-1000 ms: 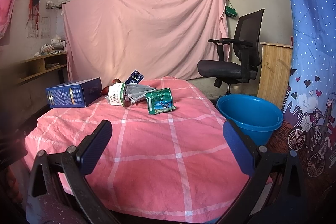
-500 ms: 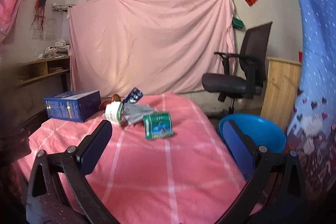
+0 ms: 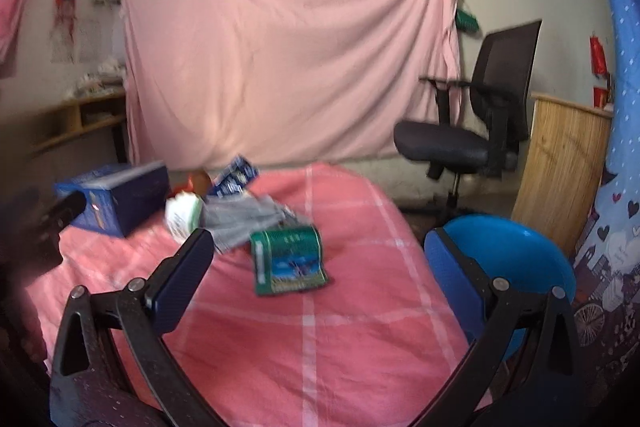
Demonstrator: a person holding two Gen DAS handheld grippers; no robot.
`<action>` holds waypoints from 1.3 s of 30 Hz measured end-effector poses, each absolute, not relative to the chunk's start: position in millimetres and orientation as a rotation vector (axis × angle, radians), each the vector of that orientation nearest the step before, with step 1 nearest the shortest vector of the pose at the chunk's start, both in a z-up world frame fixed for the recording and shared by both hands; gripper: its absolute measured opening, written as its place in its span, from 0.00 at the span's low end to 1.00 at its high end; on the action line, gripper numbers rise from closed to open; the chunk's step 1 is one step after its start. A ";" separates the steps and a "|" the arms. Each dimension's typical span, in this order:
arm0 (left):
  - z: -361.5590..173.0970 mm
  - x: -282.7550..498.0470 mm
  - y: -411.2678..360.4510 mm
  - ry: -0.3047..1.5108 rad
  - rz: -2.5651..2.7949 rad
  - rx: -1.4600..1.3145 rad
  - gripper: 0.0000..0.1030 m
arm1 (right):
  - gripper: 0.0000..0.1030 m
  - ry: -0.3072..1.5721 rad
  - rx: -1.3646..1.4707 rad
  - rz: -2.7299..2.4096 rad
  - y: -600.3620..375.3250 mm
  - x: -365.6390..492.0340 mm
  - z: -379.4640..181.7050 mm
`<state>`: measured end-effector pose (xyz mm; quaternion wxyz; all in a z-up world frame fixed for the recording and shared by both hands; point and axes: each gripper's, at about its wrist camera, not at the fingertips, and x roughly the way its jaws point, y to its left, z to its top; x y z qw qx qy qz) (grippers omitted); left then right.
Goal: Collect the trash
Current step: 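Grasp the green wrapper with the right tool while the left tool grasps the white needle-roller package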
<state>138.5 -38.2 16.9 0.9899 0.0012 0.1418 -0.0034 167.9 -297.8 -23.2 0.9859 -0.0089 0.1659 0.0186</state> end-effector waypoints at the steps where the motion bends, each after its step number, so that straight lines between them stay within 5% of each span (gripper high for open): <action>1: 13.0 142.5 -40.9 0.301 -0.010 0.017 0.99 | 1.00 0.367 -0.015 0.040 -298.7 175.1 -27.3; 17: -14.1 206.6 -62.6 0.550 -0.132 0.085 0.93 | 1.00 0.761 -0.030 0.153 -291.1 268.7 -69.0; 19: -13.1 214.5 -63.5 0.572 -0.156 0.075 0.93 | 0.95 0.781 0.007 0.162 -298.7 272.4 -72.9; 21: -13.0 221.8 -64.8 0.584 -0.172 0.066 0.93 | 0.76 0.795 0.048 0.164 -306.5 275.1 -75.3; 26: -13.6 235.7 -77.6 0.601 -0.208 0.091 0.87 | 0.76 0.781 0.128 0.213 -321.2 276.3 -73.3; 30: -15.6 247.7 -90.0 0.612 -0.206 0.120 0.70 | 0.76 0.767 0.136 0.215 -318.9 274.2 -71.5; 39: -19.3 261.2 -95.6 0.626 -0.213 0.098 0.69 | 0.76 0.763 0.150 0.218 -324.8 275.3 -74.2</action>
